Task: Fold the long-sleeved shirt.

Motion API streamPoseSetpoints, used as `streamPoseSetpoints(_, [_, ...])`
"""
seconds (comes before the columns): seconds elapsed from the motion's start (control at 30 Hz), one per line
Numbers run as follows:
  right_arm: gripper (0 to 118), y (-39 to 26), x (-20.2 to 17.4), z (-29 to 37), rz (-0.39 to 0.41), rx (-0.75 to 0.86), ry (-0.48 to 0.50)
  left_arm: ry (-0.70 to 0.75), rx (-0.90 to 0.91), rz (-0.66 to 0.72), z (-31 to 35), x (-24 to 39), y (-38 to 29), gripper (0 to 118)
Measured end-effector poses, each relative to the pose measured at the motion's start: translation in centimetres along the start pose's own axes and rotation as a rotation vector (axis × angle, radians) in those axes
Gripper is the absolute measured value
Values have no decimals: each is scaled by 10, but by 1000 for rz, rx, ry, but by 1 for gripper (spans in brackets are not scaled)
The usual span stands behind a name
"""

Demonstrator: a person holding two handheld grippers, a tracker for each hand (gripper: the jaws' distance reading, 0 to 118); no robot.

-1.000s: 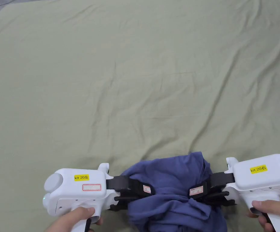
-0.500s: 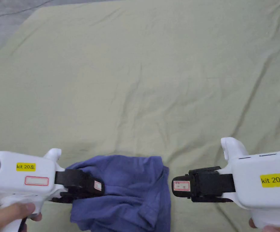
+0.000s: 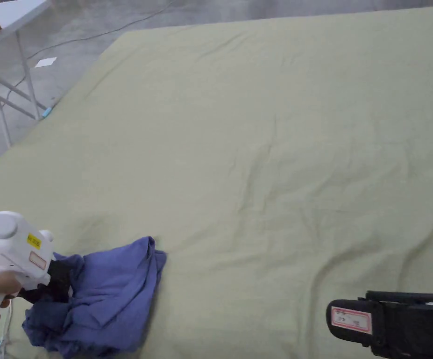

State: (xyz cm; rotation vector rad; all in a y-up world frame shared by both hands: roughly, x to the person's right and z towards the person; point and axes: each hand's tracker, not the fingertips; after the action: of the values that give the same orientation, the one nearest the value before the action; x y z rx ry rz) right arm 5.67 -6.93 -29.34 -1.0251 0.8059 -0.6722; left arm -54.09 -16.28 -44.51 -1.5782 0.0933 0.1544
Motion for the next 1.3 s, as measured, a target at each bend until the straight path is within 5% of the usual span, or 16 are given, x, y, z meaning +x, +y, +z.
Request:
streamPoseSetpoints(0.13, [0,0,5,7,-10,17,-32,-26,19,28,3,7,-6,19])
streamPoseSetpoints(0.17, [0,1,6,8,-11,20,-38,-14,40,36,7,8,-9,34])
streamPoseSetpoints(0.23, [0,2,4,6,3,28,-61,93,77,1,20,10,-12,97])
streamPoseSetpoints(0.27, [0,2,2,5,17,32,-82,78,91,-10,27,12,-16,113])
streamPoseSetpoints(0.53, [0,-2,-17,6,62,53,-95,-15,361,-26,117,36,-41,116])
streamPoseSetpoints(0.57, [0,-2,-20,11,68,62,-96,-27,366,-58,127,46,-45,112])
streamPoseSetpoints(0.6, [0,-1,-24,17,79,75,-100,-89,347,-84,139,60,-51,86])
streamPoseSetpoints(0.63, [0,2,-29,26,96,93,-111,-148,280,-137,149,73,-57,40])
streamPoseSetpoints(0.67, [0,5,-34,35,117,115,-130,-169,256,-198,159,90,-64,40])
streamPoseSetpoints(0.7, [0,9,-40,47,142,140,-154,-152,303,-293,172,112,-72,26])
streamPoseSetpoints(0.73, [0,14,-47,61,174,173,-184,-91,352,-381,186,136,-83,0])
streamPoseSetpoints(0.83, [0,32,-75,110,249,325,-269,-28,590,-540,239,192,-110,0])
streamPoseSetpoints(1.0, [0,57,-141,195,316,687,-289,-87,1156,-575,337,256,-171,0])
streamPoseSetpoints(1.1, [0,56,-182,223,421,878,-474,-70,1497,-511,362,289,-205,0])
streamPoseSetpoints(1.2, [0,51,-210,235,474,948,-654,-56,1627,-439,360,318,-227,0])
streamPoseSetpoints(1.3, [0,41,-219,240,509,1022,-680,-28,1625,-403,346,342,-235,0])
